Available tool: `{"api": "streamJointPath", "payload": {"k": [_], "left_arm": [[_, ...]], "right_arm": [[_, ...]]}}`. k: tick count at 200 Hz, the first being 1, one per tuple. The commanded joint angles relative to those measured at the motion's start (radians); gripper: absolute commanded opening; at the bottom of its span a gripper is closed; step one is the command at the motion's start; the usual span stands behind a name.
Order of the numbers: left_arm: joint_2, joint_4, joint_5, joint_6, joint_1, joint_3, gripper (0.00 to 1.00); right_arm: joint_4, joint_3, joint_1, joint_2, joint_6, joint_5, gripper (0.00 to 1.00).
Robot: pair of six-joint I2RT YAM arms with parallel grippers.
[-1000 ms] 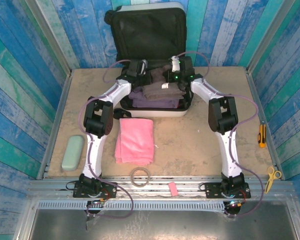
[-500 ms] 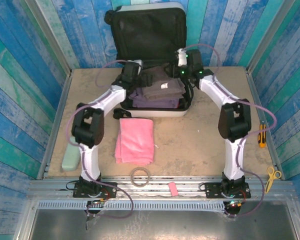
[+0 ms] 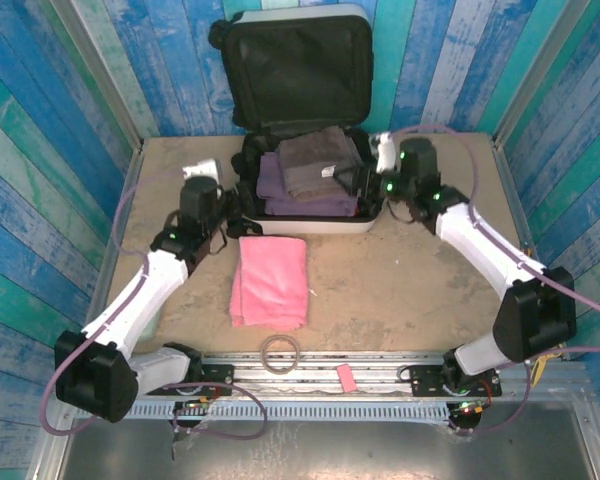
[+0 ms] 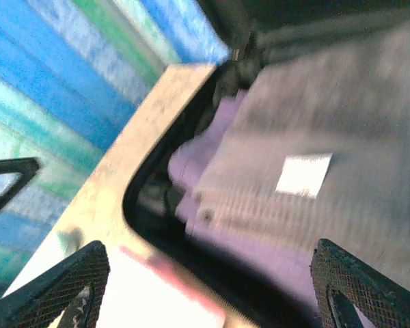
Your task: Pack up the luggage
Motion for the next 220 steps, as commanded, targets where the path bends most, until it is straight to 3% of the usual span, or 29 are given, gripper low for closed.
{"api": "streamJointPath", "payload": {"k": [1,29,69,123,181,202,220], "left_arm": [[-0.044,-0.043,0.122,-0.142,-0.003,-0.177,0.94],[-0.091,-0.001,0.178,-0.197,-0.005,-0.308,0.95],[-0.049,0.004,0.213,-0.198,-0.004,-0.385,0.95],[0.097,0.06,0.247,-0.196,-0.004,-0.417,0.95],[0.192,0.117,0.263,-0.219,-0.004,-0.44,1.0],[0.21,0.135,0.271,-0.229,-0.004,-0.449,0.93],[0.22,0.162,0.292,-0.239,-0.005,-0.464,0.82]], "right_arm": [[0.068,-0.165,0.078,-0.085,0.08,-0.021,0.8],[0.177,-0.321,0.175,-0.111,0.171,-0.025,0.82],[0.255,-0.37,0.285,0.006,0.206,0.008,0.84],[0.338,-0.321,0.315,0.268,0.244,0.022,0.87],[0.392,-0.25,0.326,0.424,0.255,0.015,0.87],[0.426,-0.218,0.338,0.481,0.263,-0.006,0.87],[0.437,-0.192,0.348,0.515,0.25,-0.014,0.84]]}}
